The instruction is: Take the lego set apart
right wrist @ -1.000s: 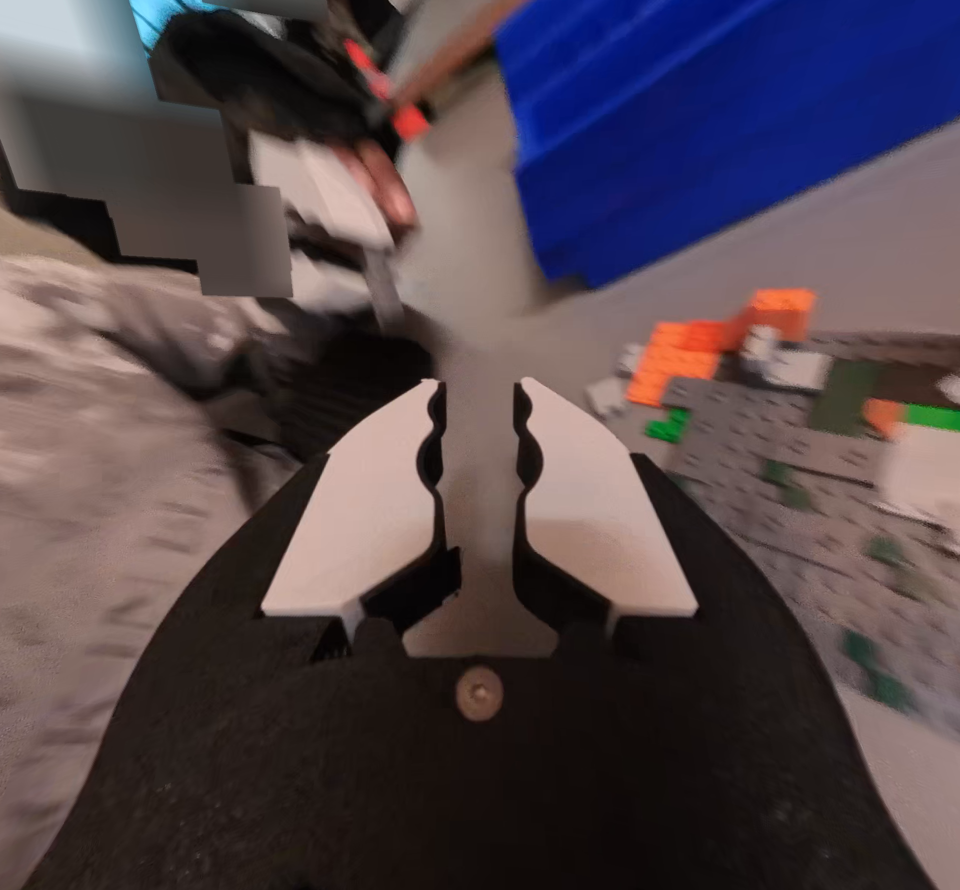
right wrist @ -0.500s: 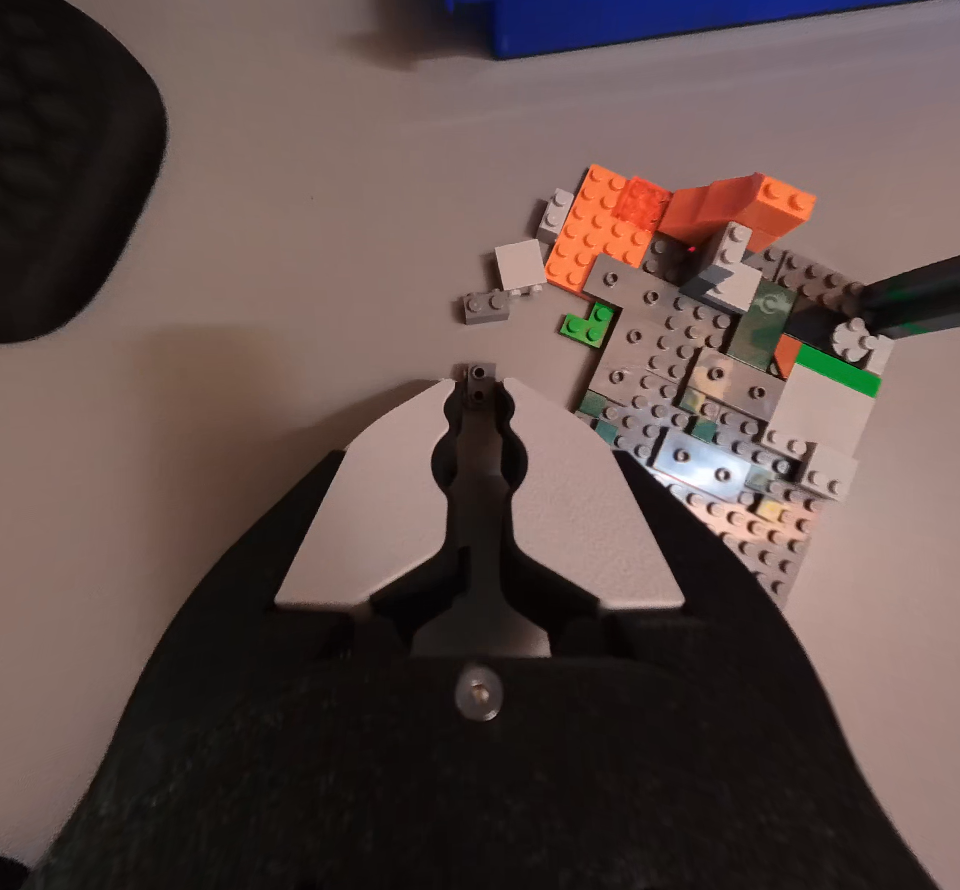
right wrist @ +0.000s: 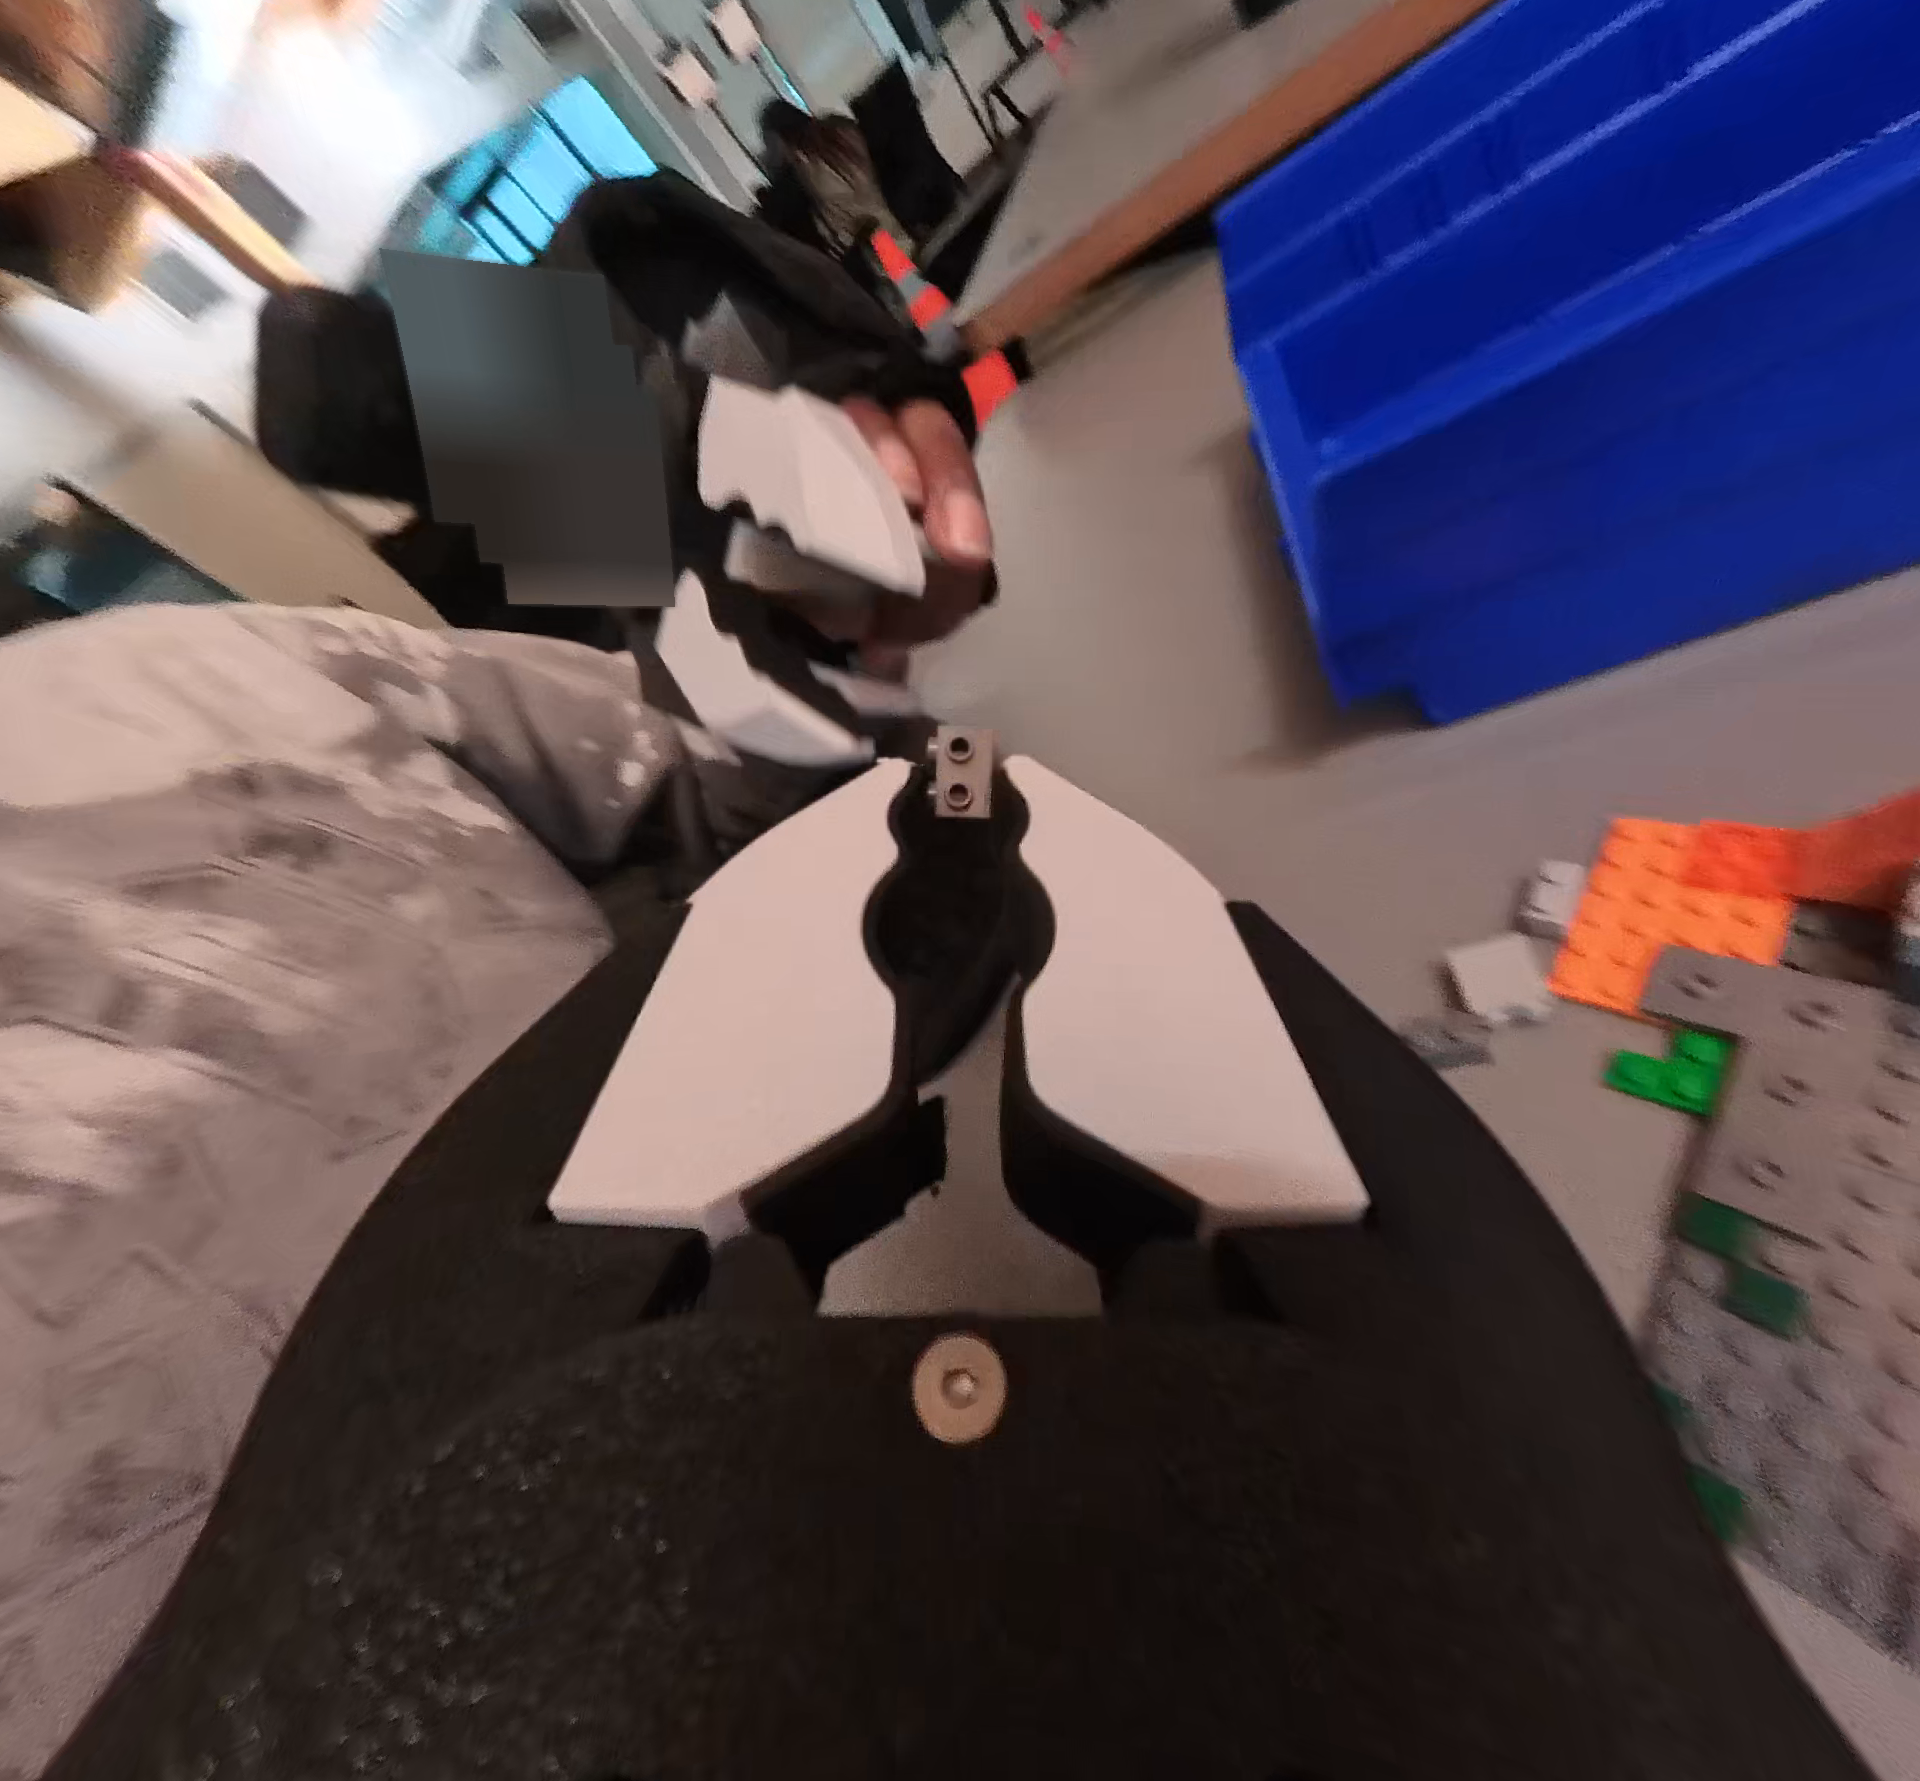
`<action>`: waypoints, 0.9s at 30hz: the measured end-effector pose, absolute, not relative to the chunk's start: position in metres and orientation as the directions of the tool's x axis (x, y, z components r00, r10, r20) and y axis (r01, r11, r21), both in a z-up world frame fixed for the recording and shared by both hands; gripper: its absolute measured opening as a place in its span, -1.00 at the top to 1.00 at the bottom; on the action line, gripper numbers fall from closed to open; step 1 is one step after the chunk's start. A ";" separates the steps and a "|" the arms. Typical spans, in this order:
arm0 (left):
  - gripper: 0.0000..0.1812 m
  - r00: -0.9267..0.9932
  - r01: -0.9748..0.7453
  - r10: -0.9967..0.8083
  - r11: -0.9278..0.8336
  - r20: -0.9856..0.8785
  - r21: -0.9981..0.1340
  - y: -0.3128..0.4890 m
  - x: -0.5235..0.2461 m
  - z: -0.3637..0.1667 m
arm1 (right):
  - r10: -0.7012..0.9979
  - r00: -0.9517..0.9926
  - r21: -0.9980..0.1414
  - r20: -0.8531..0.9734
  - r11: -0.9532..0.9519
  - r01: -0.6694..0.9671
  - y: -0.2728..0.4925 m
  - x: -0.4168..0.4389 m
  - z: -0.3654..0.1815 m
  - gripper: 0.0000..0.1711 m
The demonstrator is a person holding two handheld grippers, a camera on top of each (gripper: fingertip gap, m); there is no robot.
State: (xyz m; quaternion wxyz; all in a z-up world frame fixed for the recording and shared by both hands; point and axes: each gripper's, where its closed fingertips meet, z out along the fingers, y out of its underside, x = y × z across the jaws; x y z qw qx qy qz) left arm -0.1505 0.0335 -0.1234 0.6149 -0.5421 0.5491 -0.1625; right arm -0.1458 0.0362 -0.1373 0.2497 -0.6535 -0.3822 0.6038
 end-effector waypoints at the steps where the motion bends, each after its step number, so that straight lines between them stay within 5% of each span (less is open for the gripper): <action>1: 0.71 0.332 -0.395 -0.791 0.379 -0.514 -0.837 0.030 -0.144 -0.123 | 0.788 -0.043 -0.780 -0.614 -0.599 0.180 0.034 -0.147 -0.133 0.87; 9: 0.90 0.335 -0.394 -0.751 0.437 -0.569 -0.809 0.028 -0.125 -0.117 | 0.728 -0.113 -0.737 -0.676 -0.668 0.100 0.027 -0.142 -0.120 0.87; 27: 0.91 0.312 -0.400 -0.732 0.477 -0.605 -0.783 0.025 -0.117 -0.120 | 0.618 -0.254 -0.655 -0.744 -0.749 0.096 0.023 -0.134 -0.121 0.85</action>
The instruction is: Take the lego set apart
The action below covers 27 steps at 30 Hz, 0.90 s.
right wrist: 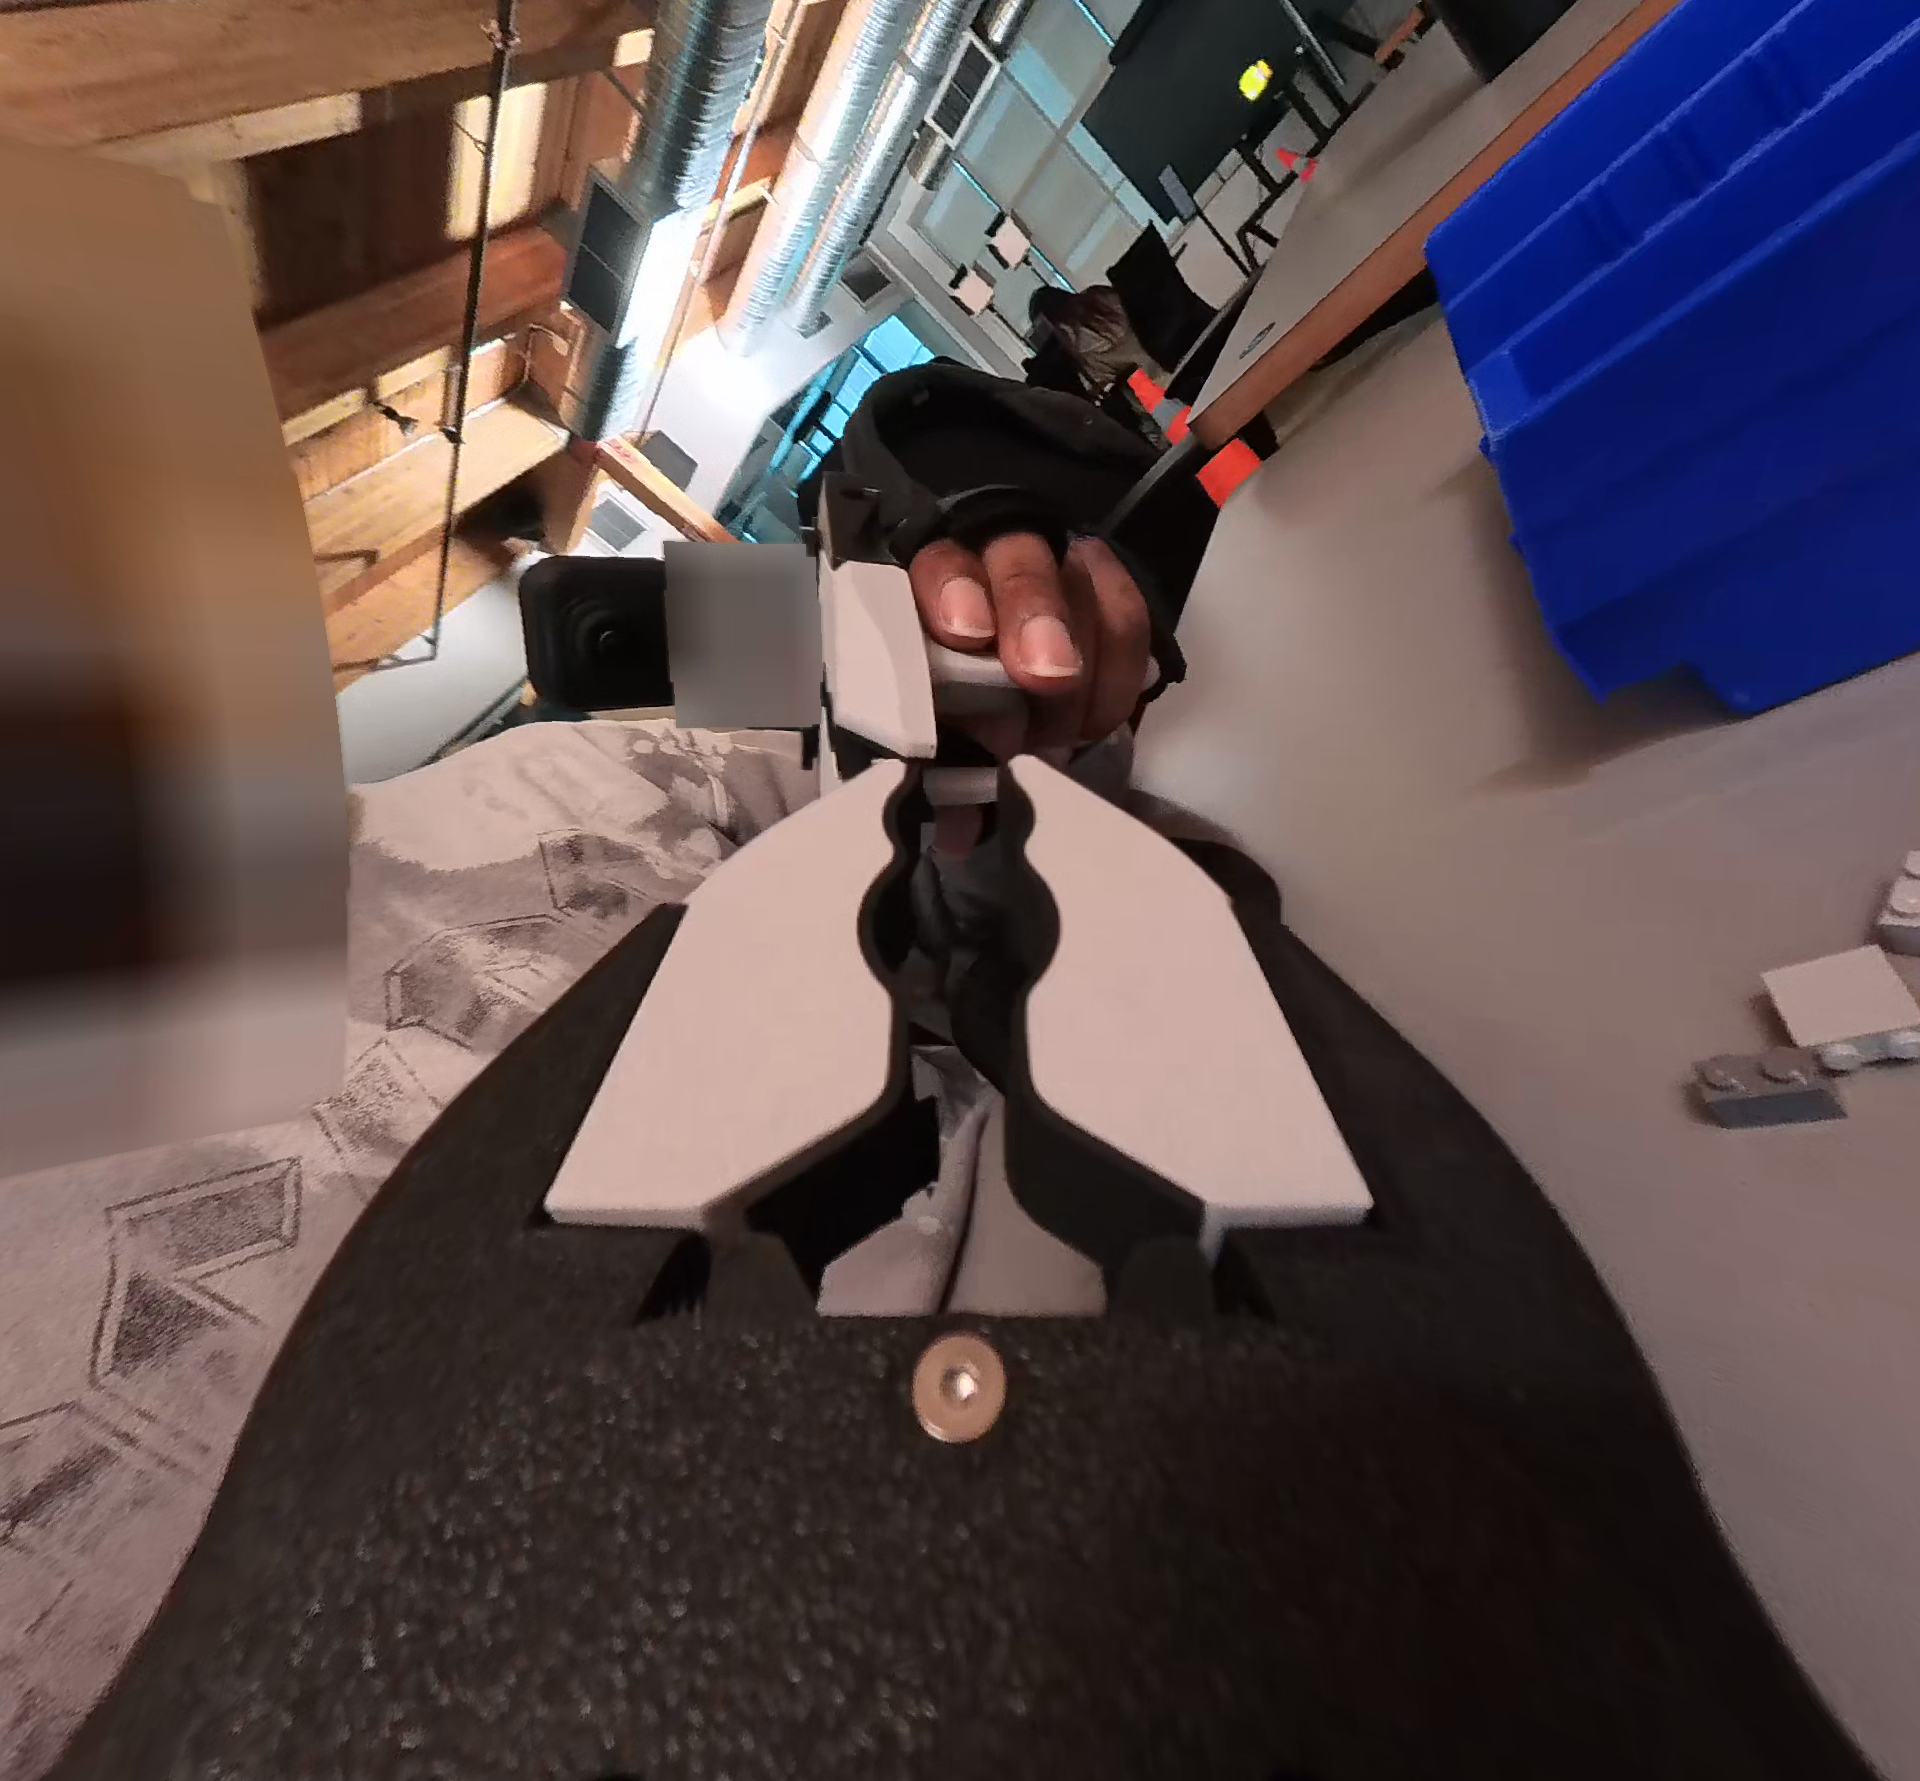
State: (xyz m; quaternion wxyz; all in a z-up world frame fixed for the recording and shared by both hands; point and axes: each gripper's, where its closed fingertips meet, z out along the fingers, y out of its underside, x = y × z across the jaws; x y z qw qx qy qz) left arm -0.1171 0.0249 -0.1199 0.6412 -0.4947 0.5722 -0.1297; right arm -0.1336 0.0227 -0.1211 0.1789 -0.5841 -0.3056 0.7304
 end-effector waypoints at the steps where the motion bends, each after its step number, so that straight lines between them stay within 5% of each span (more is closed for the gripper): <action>1: 0.92 0.312 -0.402 -0.729 0.480 -0.610 -0.780 0.026 -0.118 -0.120 | 0.610 -0.261 -0.648 -0.748 -0.756 0.092 0.023 -0.133 -0.121 0.87; 7: 1.00 0.349 -0.447 -0.729 0.423 -0.589 -0.788 0.039 -0.136 -0.129 | 0.744 -0.046 -0.741 -0.667 -0.656 0.143 0.045 -0.125 -0.149 0.80; 10: 1.00 0.369 -0.454 -0.745 0.378 -0.556 -0.807 0.043 -0.144 -0.135 | 0.886 0.155 -0.791 -0.437 -0.461 0.402 0.050 -0.108 -0.189 0.77; 14: 0.95 0.363 -0.501 -0.765 0.321 -0.531 -0.804 0.046 -0.152 -0.153 | 0.971 0.227 -0.667 -0.080 -0.221 0.712 0.049 -0.068 -0.231 0.71; 23: 0.89 0.338 -0.521 -0.803 0.274 -0.491 -0.808 0.046 -0.144 -0.171 | 0.958 0.277 -0.522 0.070 -0.201 0.829 0.043 -0.036 -0.267 0.77; 27: 0.88 0.313 -0.517 -0.810 0.292 -0.496 -0.804 0.041 -0.136 -0.168 | 0.965 0.255 -0.592 0.052 -0.176 0.786 0.039 -0.045 -0.257 0.79</action>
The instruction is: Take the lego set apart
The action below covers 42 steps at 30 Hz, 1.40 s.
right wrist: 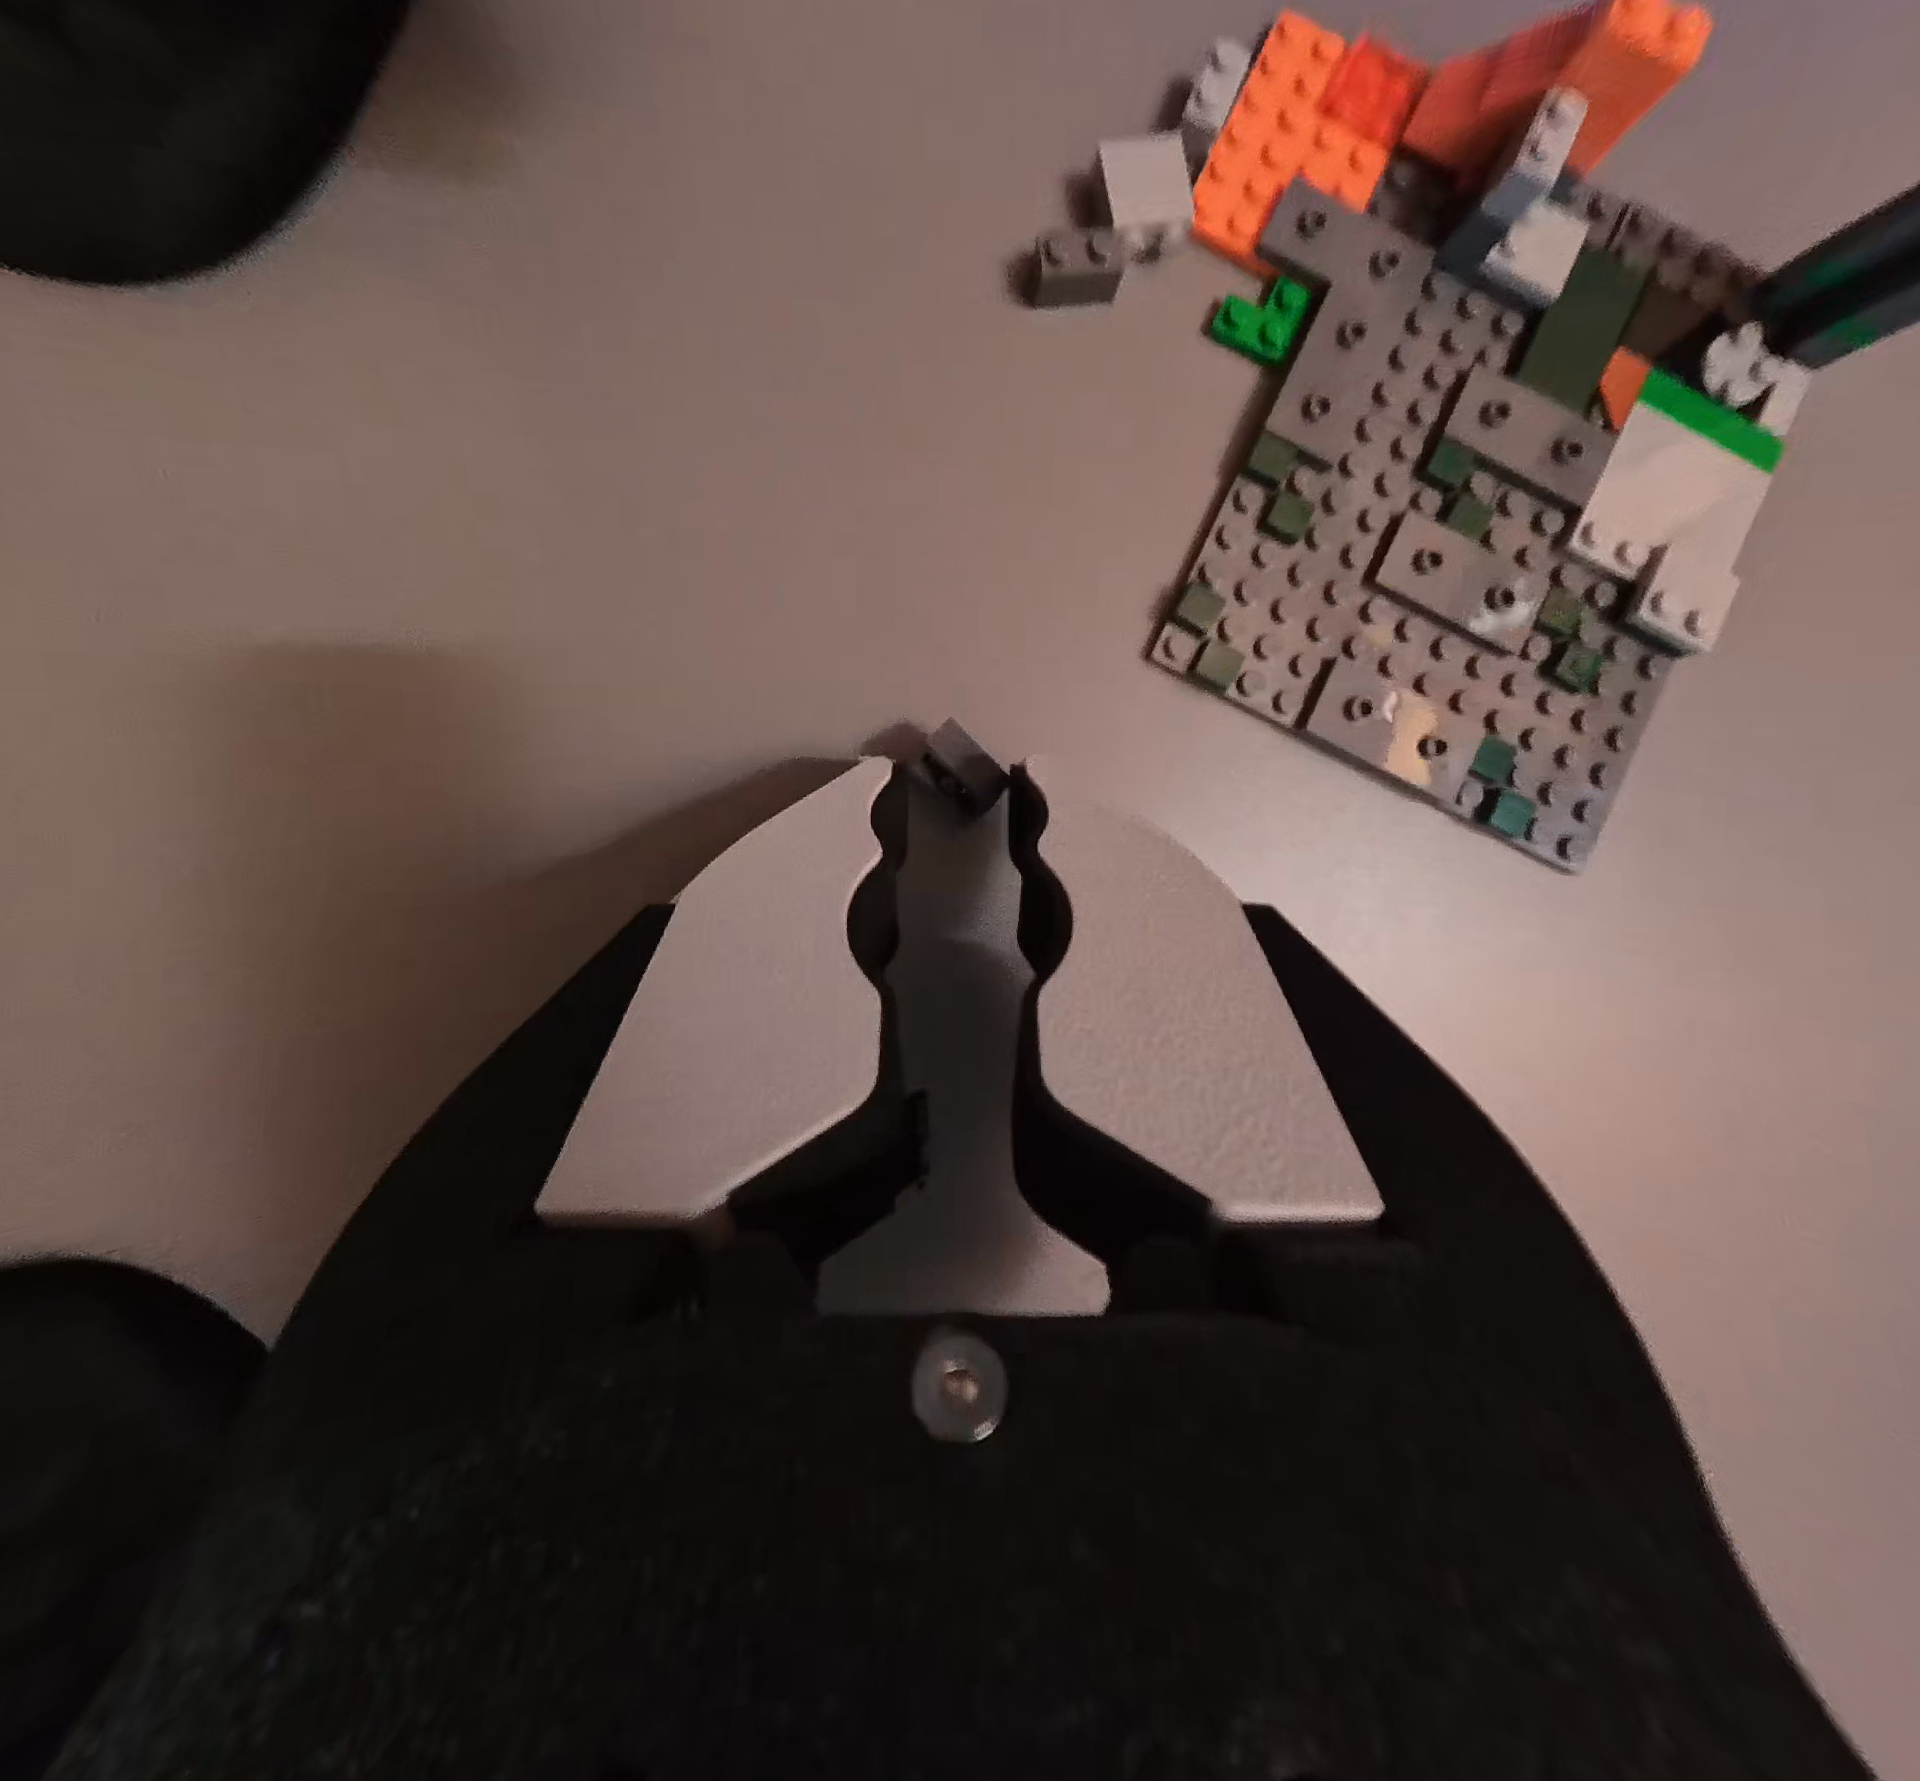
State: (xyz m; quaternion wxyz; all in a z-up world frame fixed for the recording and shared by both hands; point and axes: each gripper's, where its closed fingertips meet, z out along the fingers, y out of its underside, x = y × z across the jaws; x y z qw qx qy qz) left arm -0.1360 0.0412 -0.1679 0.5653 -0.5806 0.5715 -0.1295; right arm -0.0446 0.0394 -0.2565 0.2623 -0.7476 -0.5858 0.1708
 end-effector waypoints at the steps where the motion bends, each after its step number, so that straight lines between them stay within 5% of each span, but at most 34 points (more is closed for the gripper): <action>1: 0.87 0.299 -0.509 -0.816 0.302 -0.495 -0.806 0.038 -0.133 -0.167 | 0.968 0.249 -0.637 0.019 -0.181 0.750 0.036 -0.051 -0.248 0.79; 6: 0.77 0.203 -0.468 -0.839 0.369 -0.504 -0.803 0.013 -0.111 -0.165 | 0.947 0.151 -0.820 -0.283 -0.320 0.474 0.013 -0.083 -0.191 0.79; 14: 0.86 0.122 -0.450 -0.794 0.490 -0.595 -0.747 -0.006 -0.094 -0.163 | 0.844 -0.048 -0.814 -0.535 -0.499 0.298 -0.013 -0.112 -0.159 0.79; 22: 0.89 0.289 -0.523 -0.737 0.413 -0.611 -0.746 0.035 -0.132 -0.154 | 0.884 0.095 -0.835 -0.457 -0.464 0.295 0.033 -0.113 -0.171 0.67; 26: 0.89 0.461 -0.584 -0.687 0.241 -0.562 -0.775 0.084 -0.183 -0.150 | 0.931 0.288 -0.806 -0.224 -0.343 0.483 0.069 -0.115 -0.215 0.61; 33: 0.87 0.615 -0.596 -0.647 -0.009 -0.450 -0.803 0.128 -0.234 -0.171 | 0.949 0.315 -0.699 -0.033 -0.247 0.671 0.084 -0.131 -0.261 0.60; 36: 0.80 0.622 -0.591 -0.645 -0.013 -0.445 -0.807 0.128 -0.237 -0.173 | 0.952 0.303 -0.670 0.041 -0.199 0.716 0.087 -0.131 -0.265 0.80; 42: 0.76 0.566 -0.558 -0.681 0.098 -0.464 -0.824 0.108 -0.220 -0.159 | 0.965 0.257 -0.720 -0.050 -0.213 0.660 0.075 -0.137 -0.251 0.81</action>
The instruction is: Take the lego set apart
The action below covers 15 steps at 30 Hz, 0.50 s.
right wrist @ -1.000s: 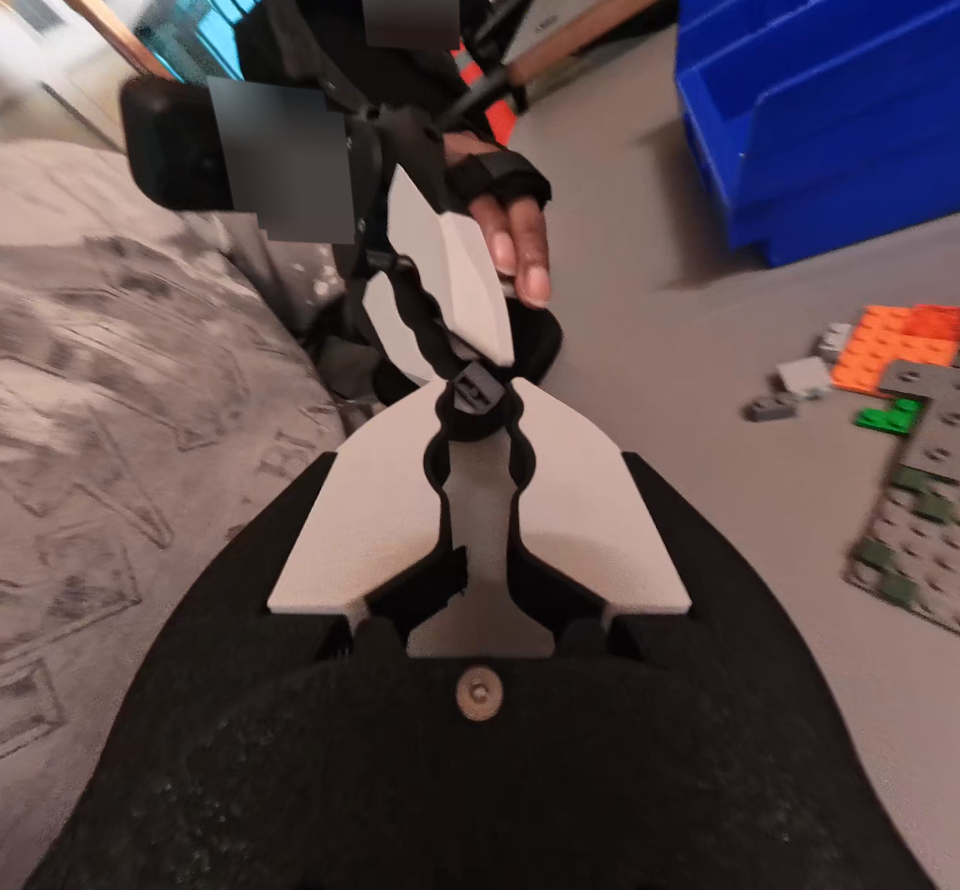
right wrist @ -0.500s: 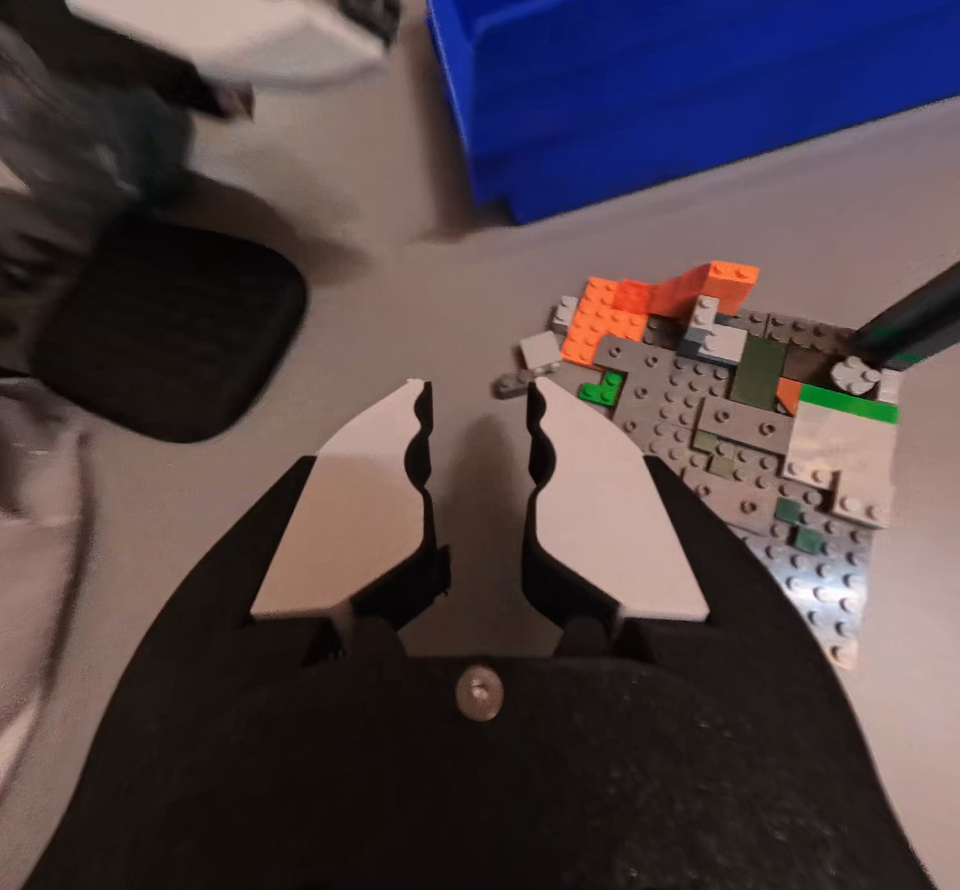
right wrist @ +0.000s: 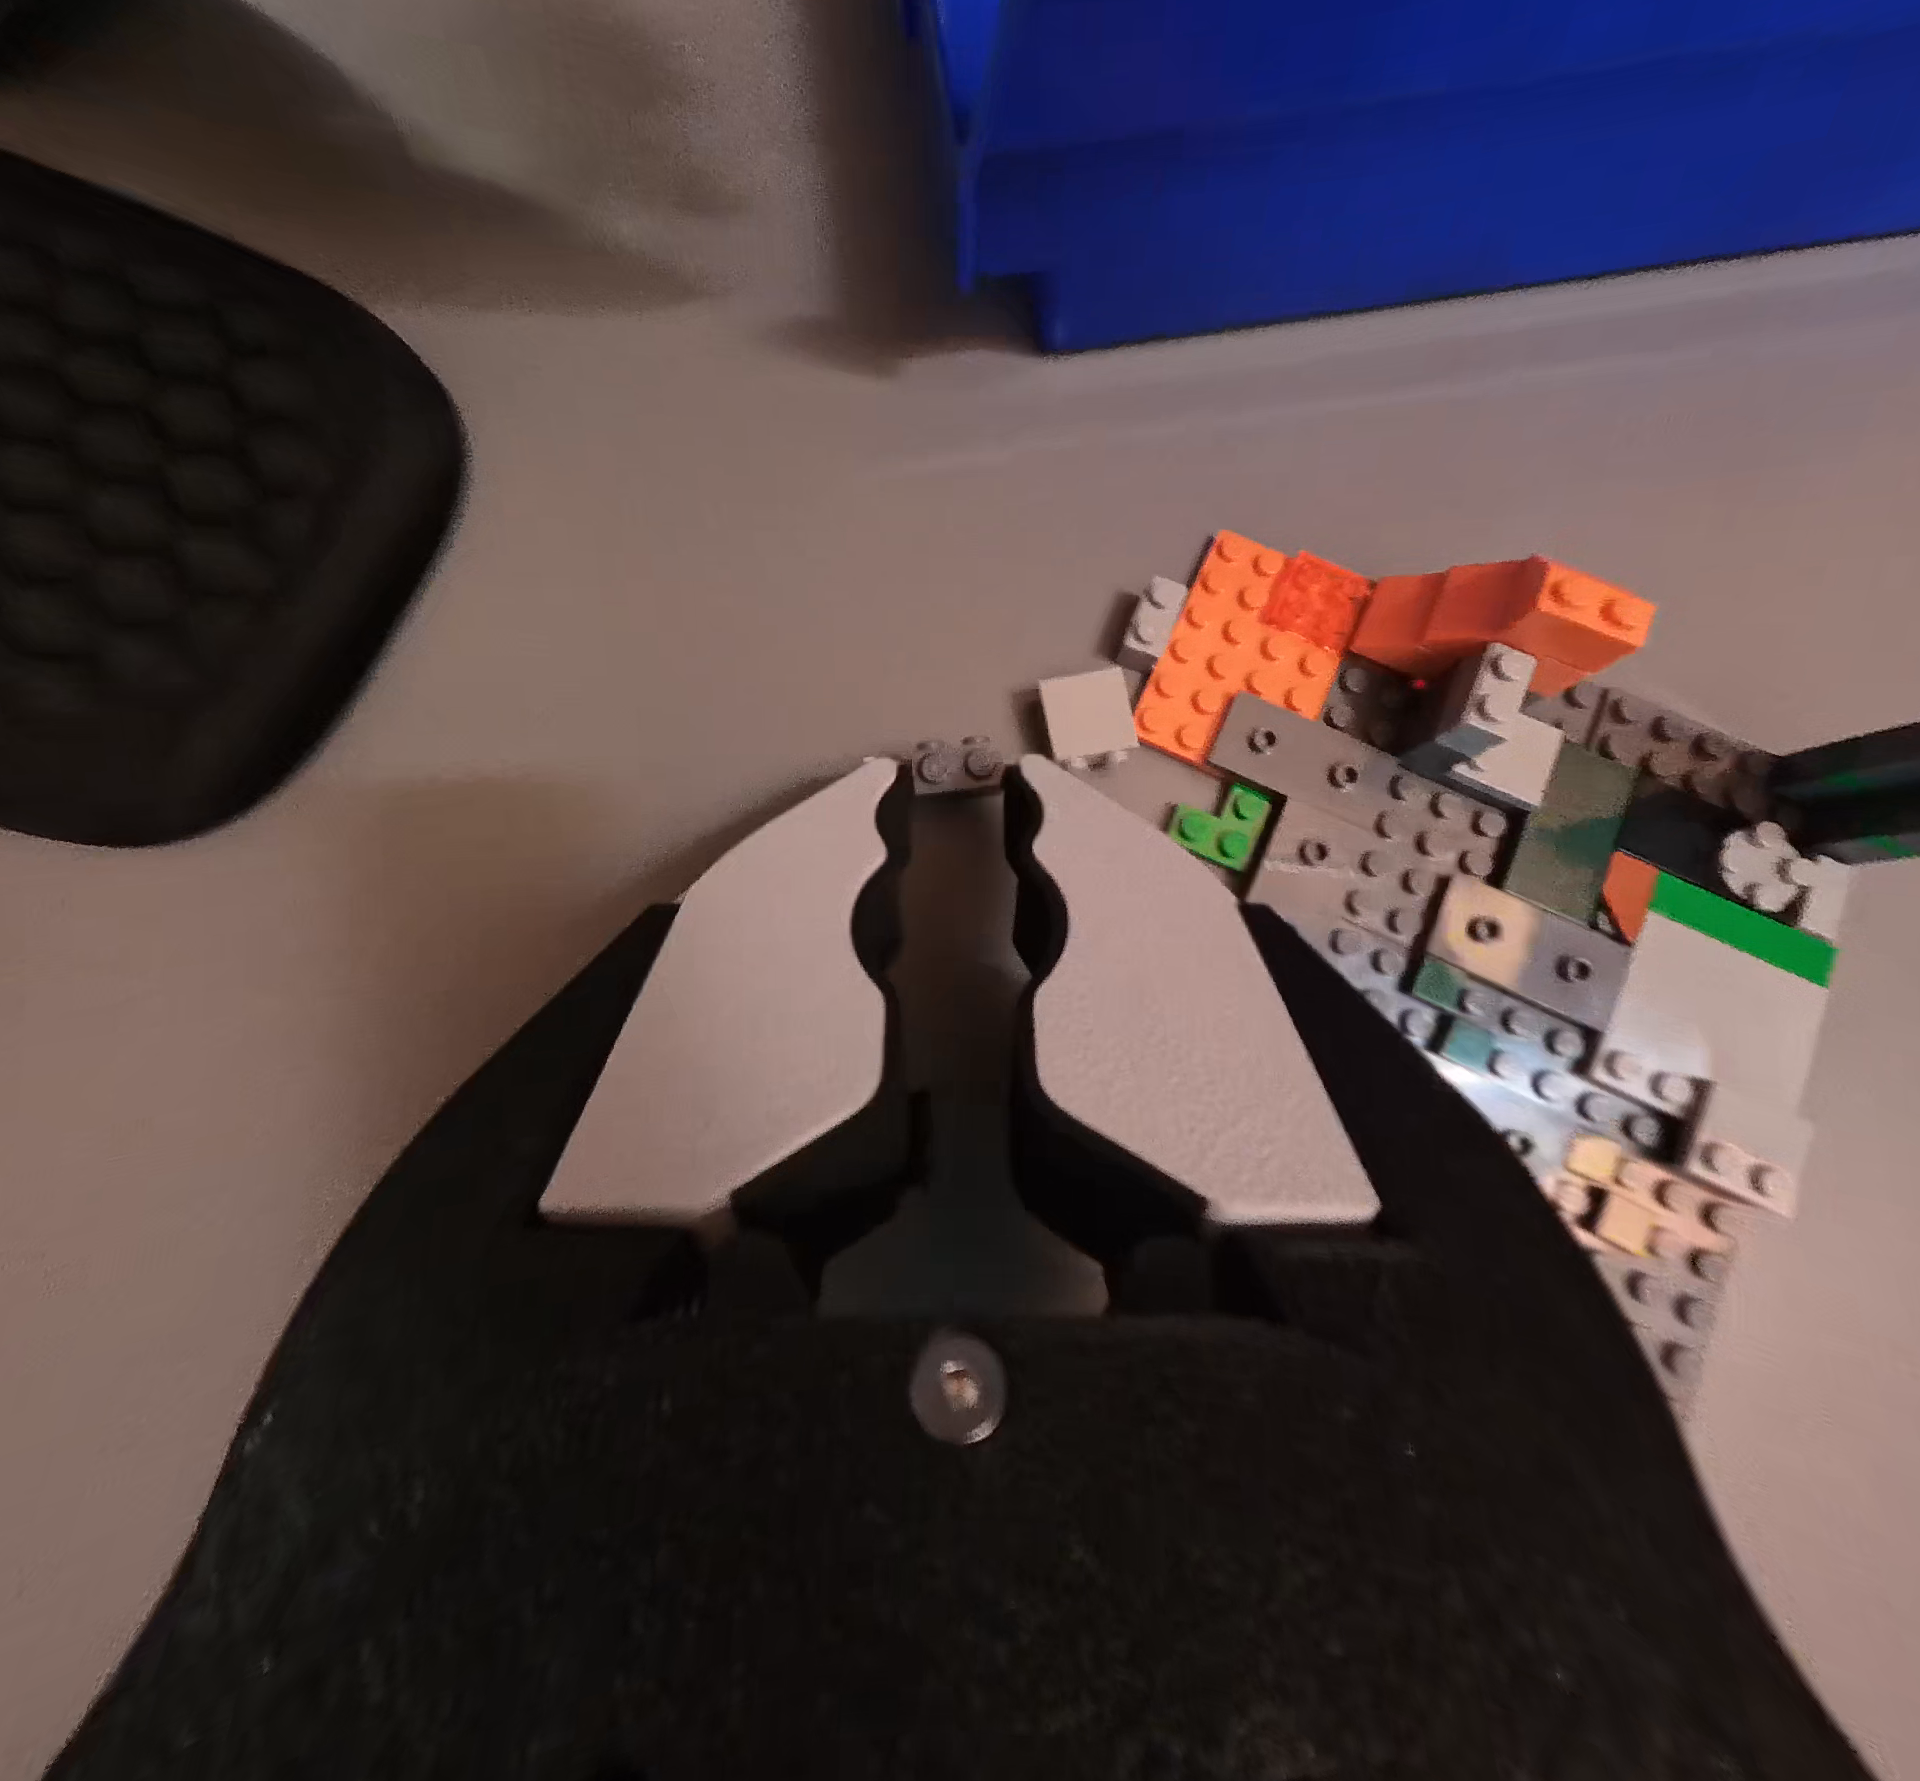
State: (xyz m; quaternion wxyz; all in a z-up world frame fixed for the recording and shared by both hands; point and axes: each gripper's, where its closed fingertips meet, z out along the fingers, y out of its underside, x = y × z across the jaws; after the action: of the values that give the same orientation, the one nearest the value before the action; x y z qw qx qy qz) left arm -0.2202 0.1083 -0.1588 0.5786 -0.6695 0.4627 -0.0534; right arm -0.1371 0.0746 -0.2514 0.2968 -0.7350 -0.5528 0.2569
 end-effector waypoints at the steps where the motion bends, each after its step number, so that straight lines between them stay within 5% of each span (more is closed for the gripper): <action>1: 0.76 0.536 -0.543 -0.699 0.143 -0.473 -0.827 0.099 -0.213 -0.154 | 0.964 0.244 -0.751 -0.103 -0.236 0.617 0.070 -0.140 -0.242 0.81; 7: 0.78 0.302 -0.476 -0.775 0.383 -0.556 -0.792 0.038 -0.164 -0.143 | 0.873 0.021 -0.829 -0.487 -0.470 0.303 0.039 -0.159 -0.171 0.81; 15: 0.86 0.248 -0.447 -0.756 0.465 -0.606 -0.764 0.020 -0.146 -0.139 | 0.729 -0.168 -0.747 -0.664 -0.633 0.205 0.018 -0.164 -0.142 0.81</action>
State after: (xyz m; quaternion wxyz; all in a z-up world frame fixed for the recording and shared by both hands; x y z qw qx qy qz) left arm -0.1461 0.0203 -0.1390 0.6106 -0.5014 0.5998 -0.1265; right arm -0.1639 0.0180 -0.1416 0.1977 -0.6141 -0.3803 0.6627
